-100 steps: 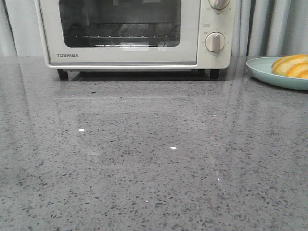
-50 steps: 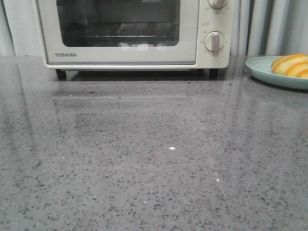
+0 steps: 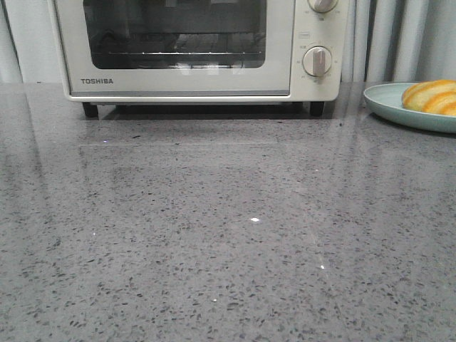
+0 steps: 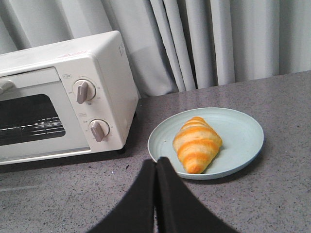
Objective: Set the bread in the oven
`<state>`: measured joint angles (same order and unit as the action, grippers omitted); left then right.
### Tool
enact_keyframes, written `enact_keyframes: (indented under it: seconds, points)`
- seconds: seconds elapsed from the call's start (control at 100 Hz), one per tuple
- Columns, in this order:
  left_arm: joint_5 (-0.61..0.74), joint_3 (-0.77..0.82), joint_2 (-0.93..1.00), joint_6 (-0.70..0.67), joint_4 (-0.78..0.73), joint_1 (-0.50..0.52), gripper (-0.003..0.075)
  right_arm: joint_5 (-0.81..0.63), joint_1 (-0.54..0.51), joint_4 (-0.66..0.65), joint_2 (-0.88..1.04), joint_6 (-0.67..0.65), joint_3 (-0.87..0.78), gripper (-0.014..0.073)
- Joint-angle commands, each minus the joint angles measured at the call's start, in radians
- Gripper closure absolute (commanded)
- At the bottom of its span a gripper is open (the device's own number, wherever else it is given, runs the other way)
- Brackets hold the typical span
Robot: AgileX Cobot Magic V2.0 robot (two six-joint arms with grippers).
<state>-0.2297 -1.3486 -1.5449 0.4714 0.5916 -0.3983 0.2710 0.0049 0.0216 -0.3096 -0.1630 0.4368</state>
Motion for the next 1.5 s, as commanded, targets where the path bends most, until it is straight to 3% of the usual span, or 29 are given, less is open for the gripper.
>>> enact_keyframes:
  seconds: [0.0,0.32,0.72,1.12,1.49]
  points:
    - [0.057,-0.040,0.009,0.001,0.008,-0.009,0.0741,-0.068,0.000,-0.004,-0.016,0.002,0.035,0.0661]
    - [0.098,-0.053,-0.050,0.001,0.008,-0.009,0.0741,-0.055,0.000,-0.004,-0.016,0.002,0.035,0.0661]
    - [-0.083,-0.036,-0.016,0.001,-0.045,-0.009,0.0742,-0.051,0.000,0.015,-0.016,0.002,0.035,0.0661]
    - [-0.138,0.201,0.114,0.001,-0.054,-0.012,0.0742,-0.058,0.000,0.032,-0.016,0.002,0.038,0.0661]
    - [-0.164,0.347,0.130,0.001,-0.054,-0.079,0.0742,-0.094,0.000,0.033,-0.016,0.002,0.038,0.0661]
